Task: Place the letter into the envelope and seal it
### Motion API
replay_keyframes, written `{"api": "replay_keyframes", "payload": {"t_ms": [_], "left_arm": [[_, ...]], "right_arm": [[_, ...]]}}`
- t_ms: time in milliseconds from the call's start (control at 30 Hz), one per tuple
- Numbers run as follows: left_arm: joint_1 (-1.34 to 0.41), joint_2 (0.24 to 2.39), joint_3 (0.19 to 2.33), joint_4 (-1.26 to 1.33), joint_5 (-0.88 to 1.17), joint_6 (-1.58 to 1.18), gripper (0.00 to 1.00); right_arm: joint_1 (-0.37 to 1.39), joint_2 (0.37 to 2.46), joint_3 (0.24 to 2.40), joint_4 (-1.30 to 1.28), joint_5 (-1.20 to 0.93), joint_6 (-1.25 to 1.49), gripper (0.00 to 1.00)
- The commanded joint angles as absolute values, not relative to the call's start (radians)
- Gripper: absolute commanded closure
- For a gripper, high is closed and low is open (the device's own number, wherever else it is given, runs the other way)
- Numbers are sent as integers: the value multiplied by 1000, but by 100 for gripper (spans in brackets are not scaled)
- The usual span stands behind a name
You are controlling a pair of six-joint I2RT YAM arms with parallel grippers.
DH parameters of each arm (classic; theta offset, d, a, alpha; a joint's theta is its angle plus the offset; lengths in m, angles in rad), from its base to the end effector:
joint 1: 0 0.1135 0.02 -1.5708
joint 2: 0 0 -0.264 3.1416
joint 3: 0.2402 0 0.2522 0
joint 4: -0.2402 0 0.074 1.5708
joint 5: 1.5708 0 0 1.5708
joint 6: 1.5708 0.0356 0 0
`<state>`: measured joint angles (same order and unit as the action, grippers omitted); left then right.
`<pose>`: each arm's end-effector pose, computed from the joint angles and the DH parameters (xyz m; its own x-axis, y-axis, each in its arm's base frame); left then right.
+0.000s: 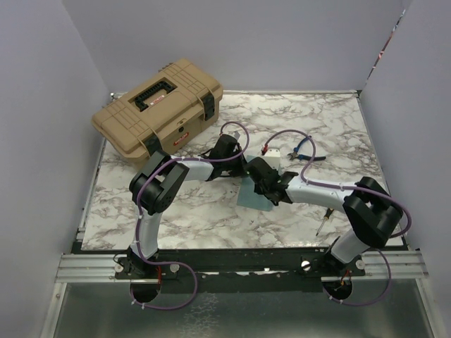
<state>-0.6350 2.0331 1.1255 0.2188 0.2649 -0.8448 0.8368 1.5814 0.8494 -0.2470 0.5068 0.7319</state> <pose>0.3322 -0.2563 0.1248 -0.8895 -0.2411 -0.3881 0.1054 0.7182 -0.6878 0.2163 0.2140 0.1711 -0.7262 0.0673 -0.6842 0.0235 0.9970 0.0731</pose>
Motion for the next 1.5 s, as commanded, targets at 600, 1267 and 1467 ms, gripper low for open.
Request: {"api": "replay_keyframes", "payload": {"t_ms": [600,1267,1467], "left_arm": [[-618,2112,1081,26,142,-779,100],[-616,2149,1088,26,115,-793,100],[-616,2150,1085,26,112,-793,100]], "right_arm": [[722,1784,949,-379,475,605,100],[736,1617,824,-426,218,575,100],[740,1588,812,-474,223,583,100]]}}
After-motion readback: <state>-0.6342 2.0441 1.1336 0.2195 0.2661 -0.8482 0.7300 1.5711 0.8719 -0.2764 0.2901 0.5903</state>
